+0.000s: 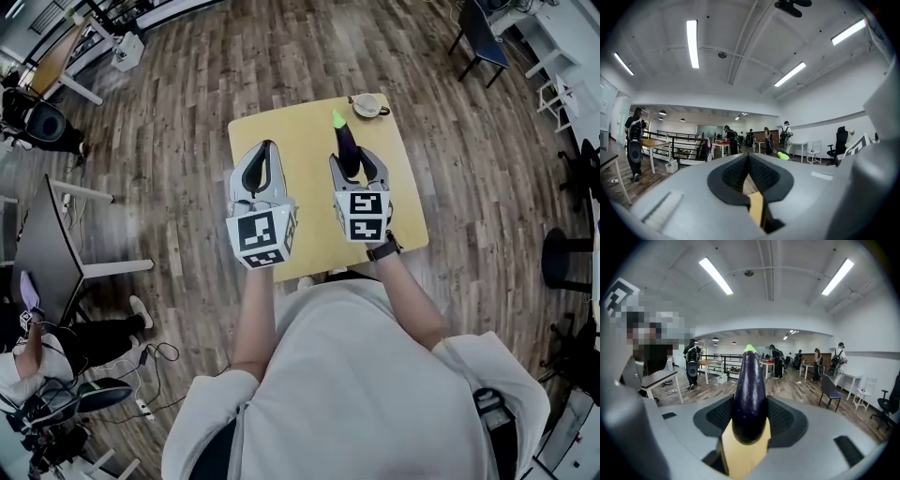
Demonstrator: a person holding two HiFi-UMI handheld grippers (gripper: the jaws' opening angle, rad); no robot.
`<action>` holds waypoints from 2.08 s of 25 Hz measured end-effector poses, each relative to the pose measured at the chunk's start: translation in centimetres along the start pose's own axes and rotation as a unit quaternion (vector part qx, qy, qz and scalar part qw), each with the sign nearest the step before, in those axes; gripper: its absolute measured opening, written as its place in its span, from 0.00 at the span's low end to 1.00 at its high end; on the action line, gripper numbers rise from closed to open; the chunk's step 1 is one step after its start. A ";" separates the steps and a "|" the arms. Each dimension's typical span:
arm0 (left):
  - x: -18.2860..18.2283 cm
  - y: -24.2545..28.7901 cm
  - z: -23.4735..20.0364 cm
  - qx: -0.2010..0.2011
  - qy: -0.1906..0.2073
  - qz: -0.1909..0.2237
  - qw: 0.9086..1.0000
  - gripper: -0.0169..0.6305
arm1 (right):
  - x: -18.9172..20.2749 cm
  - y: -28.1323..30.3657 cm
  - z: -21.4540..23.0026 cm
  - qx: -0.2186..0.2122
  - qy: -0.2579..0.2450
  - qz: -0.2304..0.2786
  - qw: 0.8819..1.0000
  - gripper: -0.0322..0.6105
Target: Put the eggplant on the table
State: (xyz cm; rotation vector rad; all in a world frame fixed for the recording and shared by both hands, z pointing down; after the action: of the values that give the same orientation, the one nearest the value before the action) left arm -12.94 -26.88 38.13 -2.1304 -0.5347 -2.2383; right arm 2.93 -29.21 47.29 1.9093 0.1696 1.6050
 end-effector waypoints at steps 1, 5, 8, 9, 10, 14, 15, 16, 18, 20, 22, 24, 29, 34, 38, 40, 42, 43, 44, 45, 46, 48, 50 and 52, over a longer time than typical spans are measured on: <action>-0.1 0.1 0.0 -0.001 0.002 0.000 1.000 0.04 | 0.2 0.4 0.1 -0.008 0.005 -0.001 1.000 0.39; -0.4 0.6 0.0 -0.005 0.005 0.001 1.000 0.04 | 1.5 2.1 0.5 -0.025 0.028 -0.017 0.999 0.39; -0.6 0.8 0.0 -0.007 0.007 0.002 1.000 0.04 | 2.4 3.1 0.9 -0.024 0.029 -0.031 0.999 0.39; -0.7 0.9 -0.1 -0.008 0.007 0.002 1.000 0.04 | 2.6 3.4 1.0 -0.024 0.029 -0.036 0.999 0.39; -0.7 1.0 -0.1 -0.010 0.008 0.001 1.000 0.04 | 3.0 3.8 1.1 -0.024 0.029 -0.041 0.998 0.39; -0.3 1.4 0.0 -0.012 0.008 -0.005 1.000 0.04 | 4.8 5.2 1.3 -0.026 0.031 -0.066 0.997 0.39; -0.2 1.5 0.0 -0.012 0.008 -0.006 1.000 0.04 | 5.3 5.7 1.3 -0.028 0.032 -0.073 0.996 0.39; -0.2 1.6 -0.1 -0.013 0.008 -0.006 1.000 0.04 | 5.9 6.1 1.3 -0.030 0.032 -0.079 0.996 0.39; -0.3 1.7 -0.2 -0.015 0.009 -0.006 1.000 0.04 | 6.9 6.8 1.2 -0.032 0.031 -0.095 0.995 0.39; -0.4 1.8 -0.3 -0.017 0.010 -0.006 1.000 0.04 | 7.8 7.5 1.2 -0.034 0.031 -0.109 0.993 0.39; -0.4 1.9 -0.3 -0.019 0.011 -0.007 1.000 0.04 | 8.8 8.0 1.1 -0.035 0.032 -0.122 0.991 0.39; -0.2 1.9 -0.4 -0.020 0.012 -0.008 1.000 0.04 | 9.7 8.5 1.1 -0.036 0.031 -0.134 0.990 0.39; 0.2 2.1 -0.5 -0.022 0.010 -0.014 1.000 0.04 | 11.6 9.4 1.0 -0.039 0.023 -0.161 0.986 0.39; 0.2 2.6 -0.5 -0.022 0.003 -0.018 1.000 0.04 | 14.3 10.5 1.0 -0.037 0.000 -0.192 0.981 0.39; 0.5 3.0 -0.8 -0.020 0.000 -0.023 1.000 0.04 | 16.1 11.0 0.5 -0.042 -0.005 -0.217 0.975 0.39; 1.0 3.0 -0.5 -0.019 -0.002 -0.027 0.999 0.04 | 17.2 11.0 0.5 -0.045 -0.002 -0.227 0.973 0.39; 1.3 3.0 -0.3 -0.019 -0.002 -0.030 0.999 0.04 | 18.3 11.1 0.5 -0.048 0.006 -0.239 0.970 0.39; 1.4 3.0 -0.3 -0.018 -0.002 -0.032 0.999 0.04 | 18.9 11.1 0.5 -0.049 0.011 -0.245 0.968 0.39; 1.5 3.1 -0.3 -0.018 -0.003 -0.034 0.999 0.04 | 19.4 11.2 0.6 -0.050 0.014 -0.252 0.966 0.39; 1.6 3.3 -0.3 -0.019 -0.003 -0.037 0.999 0.04 | 19.9 11.4 0.6 -0.051 0.016 -0.258 0.965 0.39; 1.7 3.4 -0.3 -0.020 -0.003 -0.040 0.999 0.04 | 20.5 11.6 0.6 -0.052 0.018 -0.266 0.962 0.39; 2.0 3.6 -0.6 -0.023 -0.003 -0.046 0.999 0.04 | 21.6 11.8 0.4 -0.054 0.020 -0.282 0.958 0.39; 2.4 3.7 -0.8 -0.025 -0.004 -0.053 0.998 0.04 | 22.7 12.0 0.0 -0.058 0.021 -0.298 0.952 0.39; 2.7 3.9 -0.9 -0.027 -0.004 -0.059 0.998 0.04 | 23.7 12.2 -0.3 -0.062 0.020 -0.312 0.948 0.39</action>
State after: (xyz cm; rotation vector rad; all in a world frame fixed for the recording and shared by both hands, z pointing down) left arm -13.12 -30.11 41.68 -2.1908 -0.6225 -2.3310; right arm 4.97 -27.42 73.82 1.5156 0.6093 1.1870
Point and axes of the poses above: the fingertips, and each gripper's own axes: y forward along the fingers, z to its right, x out of its underside, the point moved 4 cm from there along -y, backward along the fingers, and after that the axes turned 12 degrees about -z, right-handed, at the moved point
